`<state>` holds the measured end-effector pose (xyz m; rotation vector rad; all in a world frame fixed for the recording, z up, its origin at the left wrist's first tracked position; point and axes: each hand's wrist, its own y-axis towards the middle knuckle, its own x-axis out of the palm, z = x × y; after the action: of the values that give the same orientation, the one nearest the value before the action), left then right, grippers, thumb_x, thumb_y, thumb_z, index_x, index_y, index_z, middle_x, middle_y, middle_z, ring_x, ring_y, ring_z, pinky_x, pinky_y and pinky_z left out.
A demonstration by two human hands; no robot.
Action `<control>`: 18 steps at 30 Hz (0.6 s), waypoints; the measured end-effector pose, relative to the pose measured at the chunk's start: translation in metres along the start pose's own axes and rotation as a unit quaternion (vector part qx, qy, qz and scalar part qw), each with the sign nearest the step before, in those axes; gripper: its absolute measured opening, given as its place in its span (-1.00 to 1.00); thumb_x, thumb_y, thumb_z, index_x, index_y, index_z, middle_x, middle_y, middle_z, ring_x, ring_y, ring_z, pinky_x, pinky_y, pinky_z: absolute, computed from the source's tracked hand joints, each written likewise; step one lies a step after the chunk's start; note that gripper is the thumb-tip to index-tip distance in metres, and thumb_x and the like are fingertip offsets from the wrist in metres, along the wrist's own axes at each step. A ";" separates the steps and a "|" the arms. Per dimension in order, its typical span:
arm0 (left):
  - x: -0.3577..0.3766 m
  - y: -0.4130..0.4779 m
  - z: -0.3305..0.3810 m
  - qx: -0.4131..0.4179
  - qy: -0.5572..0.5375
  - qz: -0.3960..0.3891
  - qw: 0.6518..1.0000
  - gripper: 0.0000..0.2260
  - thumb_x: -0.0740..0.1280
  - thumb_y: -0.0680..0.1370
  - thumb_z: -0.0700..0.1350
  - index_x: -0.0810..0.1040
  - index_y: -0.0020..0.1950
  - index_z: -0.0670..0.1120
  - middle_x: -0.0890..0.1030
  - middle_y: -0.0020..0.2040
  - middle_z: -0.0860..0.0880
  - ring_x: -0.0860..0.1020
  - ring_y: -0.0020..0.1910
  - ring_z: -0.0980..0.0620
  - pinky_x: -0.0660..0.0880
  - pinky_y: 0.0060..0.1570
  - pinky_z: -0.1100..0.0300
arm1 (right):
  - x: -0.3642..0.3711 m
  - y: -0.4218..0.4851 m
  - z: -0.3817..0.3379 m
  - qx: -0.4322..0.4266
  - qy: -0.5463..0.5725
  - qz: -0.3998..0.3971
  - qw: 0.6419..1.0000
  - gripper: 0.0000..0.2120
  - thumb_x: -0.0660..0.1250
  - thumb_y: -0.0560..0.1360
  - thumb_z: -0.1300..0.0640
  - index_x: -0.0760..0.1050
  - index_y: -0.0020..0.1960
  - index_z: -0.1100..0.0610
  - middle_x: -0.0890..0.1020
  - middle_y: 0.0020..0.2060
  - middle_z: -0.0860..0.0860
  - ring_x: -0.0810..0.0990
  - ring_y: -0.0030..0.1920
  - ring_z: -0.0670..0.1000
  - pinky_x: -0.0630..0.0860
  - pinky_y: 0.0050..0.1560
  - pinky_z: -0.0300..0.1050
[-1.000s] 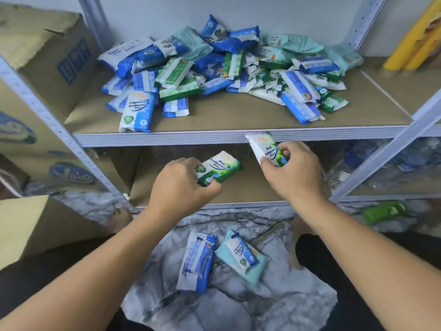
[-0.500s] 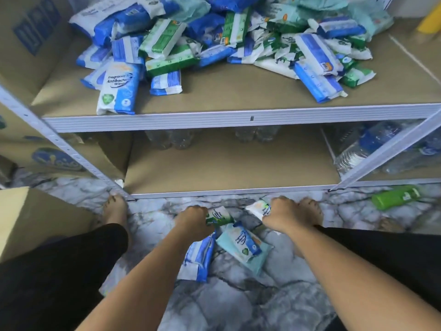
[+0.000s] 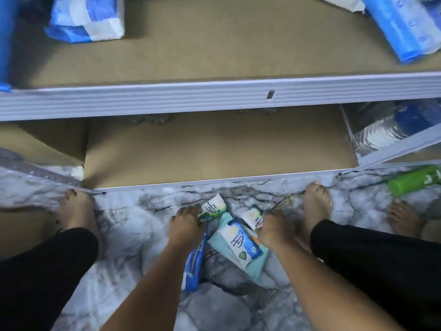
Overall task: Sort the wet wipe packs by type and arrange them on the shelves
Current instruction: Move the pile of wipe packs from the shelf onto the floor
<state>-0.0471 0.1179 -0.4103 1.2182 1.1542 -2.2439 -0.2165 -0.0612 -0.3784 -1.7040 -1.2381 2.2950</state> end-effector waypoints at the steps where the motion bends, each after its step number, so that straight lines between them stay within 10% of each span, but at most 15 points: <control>1: 0.001 0.000 0.002 -0.002 -0.006 0.003 1.000 -0.45 0.29 0.58 0.14 0.33 0.54 0.02 0.44 0.46 -0.01 0.36 0.45 -0.08 0.34 0.34 -0.02 | 0.000 0.001 0.001 -0.001 0.003 0.008 1.000 -0.62 0.39 0.46 -0.11 0.52 0.20 0.04 0.63 0.12 0.06 0.59 0.16 0.12 0.49 0.14 -0.04; 9: -0.047 -0.020 0.041 0.036 -0.094 0.057 0.993 -0.39 0.24 0.48 0.17 0.46 0.45 -0.14 0.55 0.36 -0.16 0.47 0.35 -0.19 0.44 0.32 -0.02 | -0.050 -0.022 -0.004 -0.010 0.188 0.077 0.979 -0.62 0.38 0.49 -0.04 0.55 0.26 0.05 0.61 0.16 0.04 0.60 0.13 0.12 0.58 0.09 -0.06; 18: -0.177 -0.074 0.142 0.201 -0.190 0.249 0.928 -0.57 0.23 0.50 -0.10 0.58 0.34 -0.14 0.58 0.31 -0.08 0.53 0.28 -0.07 0.30 0.27 0.33 | -0.221 -0.105 0.008 -0.101 0.371 0.321 0.865 -0.74 0.31 0.33 0.27 0.66 -0.10 0.01 0.62 -0.12 -0.05 0.61 -0.11 0.07 0.55 -0.06 -0.15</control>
<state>-0.0673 0.0373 -0.1862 0.9934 0.2069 -2.2165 -0.1785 -0.0944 -0.1387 -3.0116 -0.8174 1.3700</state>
